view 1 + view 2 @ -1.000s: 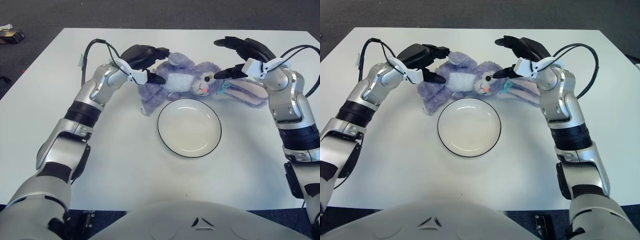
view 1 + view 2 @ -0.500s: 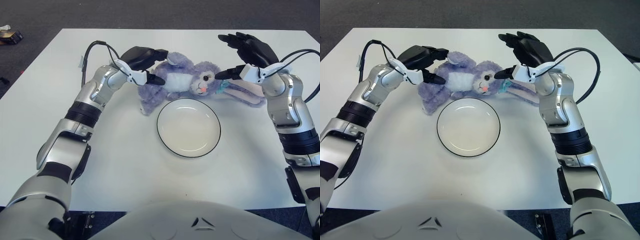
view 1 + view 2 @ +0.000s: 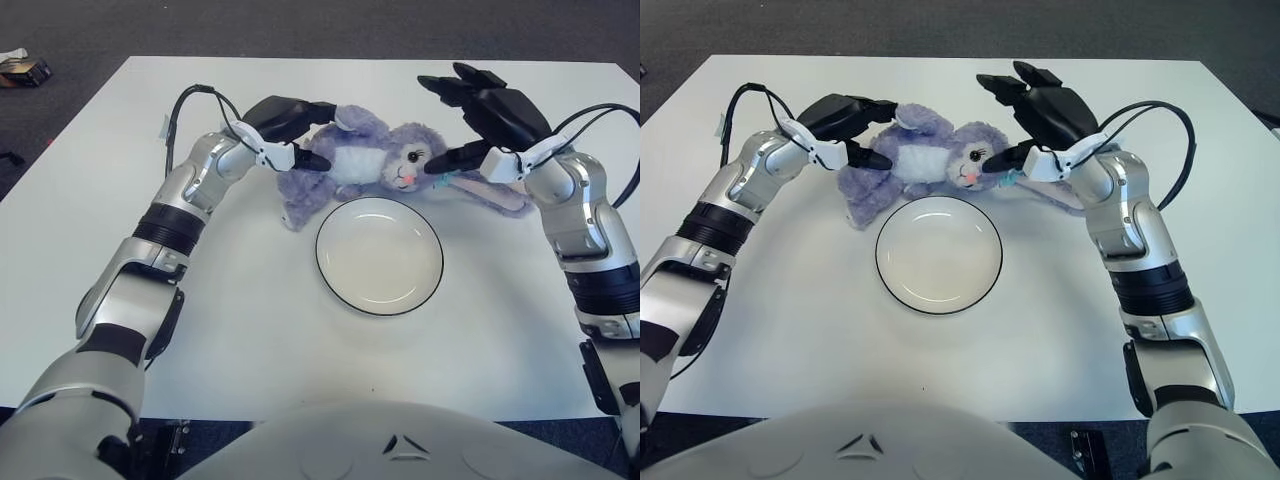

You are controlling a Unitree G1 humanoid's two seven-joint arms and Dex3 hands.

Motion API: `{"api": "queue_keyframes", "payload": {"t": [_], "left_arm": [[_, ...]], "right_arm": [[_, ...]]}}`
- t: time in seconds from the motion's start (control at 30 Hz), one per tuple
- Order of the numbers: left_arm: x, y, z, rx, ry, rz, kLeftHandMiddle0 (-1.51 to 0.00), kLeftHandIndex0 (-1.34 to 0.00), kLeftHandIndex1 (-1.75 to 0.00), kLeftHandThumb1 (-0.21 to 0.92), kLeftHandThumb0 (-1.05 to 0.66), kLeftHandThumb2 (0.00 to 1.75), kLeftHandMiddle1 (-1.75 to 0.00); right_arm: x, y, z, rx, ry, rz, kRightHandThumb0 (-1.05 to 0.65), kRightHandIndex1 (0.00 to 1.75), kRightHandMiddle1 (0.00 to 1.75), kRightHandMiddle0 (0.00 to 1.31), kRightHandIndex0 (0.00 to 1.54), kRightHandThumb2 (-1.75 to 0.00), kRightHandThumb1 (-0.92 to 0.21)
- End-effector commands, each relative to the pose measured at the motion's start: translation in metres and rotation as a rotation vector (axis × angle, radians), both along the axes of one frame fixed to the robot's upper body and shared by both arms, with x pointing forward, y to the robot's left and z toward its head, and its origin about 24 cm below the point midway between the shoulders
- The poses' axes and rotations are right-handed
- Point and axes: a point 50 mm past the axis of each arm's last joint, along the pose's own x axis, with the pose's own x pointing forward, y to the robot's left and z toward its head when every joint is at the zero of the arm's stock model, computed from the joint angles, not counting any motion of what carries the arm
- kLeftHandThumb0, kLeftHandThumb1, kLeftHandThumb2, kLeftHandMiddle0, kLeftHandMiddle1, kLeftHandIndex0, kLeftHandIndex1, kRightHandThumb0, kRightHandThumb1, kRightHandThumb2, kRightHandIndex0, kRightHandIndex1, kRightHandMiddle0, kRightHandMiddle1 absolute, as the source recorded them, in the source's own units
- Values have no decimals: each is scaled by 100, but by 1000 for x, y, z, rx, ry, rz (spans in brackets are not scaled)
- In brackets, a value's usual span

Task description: Put the doll into the plate.

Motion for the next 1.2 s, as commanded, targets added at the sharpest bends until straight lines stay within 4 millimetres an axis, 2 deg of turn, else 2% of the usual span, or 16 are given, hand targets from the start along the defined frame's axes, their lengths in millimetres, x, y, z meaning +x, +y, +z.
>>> {"api": "queue_keyframes", "payload": {"t": [0.0,0.43,0.77,1.0,1.17], "left_arm": [[2,-1,0,0,0,0,-61,-52,-35,92,-52,21,-4],[2,-1,-1,-10,1,0,-63,-53,-37,92,-52,20,-4],[6,1,-4,-17,-4,39,-67,-49,-49,92,-51,19,-3],[9,0,-6,-13,6,84,-66,-48,-51,92,-48,17,-3],[10,0,-7,-15,11,97,-68,-48,-52,92,-39,15,-3]], "right_arm": [[-3,3,-8,-4,50,24,-67,0,0,21,0,0,-84],[6,13,-21,2,124,49,-64,0,0,20,0,0,-83],[9,24,-27,10,207,90,-67,0,0,16,0,0,-85],[11,31,-33,-14,229,92,-68,0,0,15,0,-1,-85],[17,33,-35,-16,237,86,-67,0,0,16,0,-1,-86]]}}
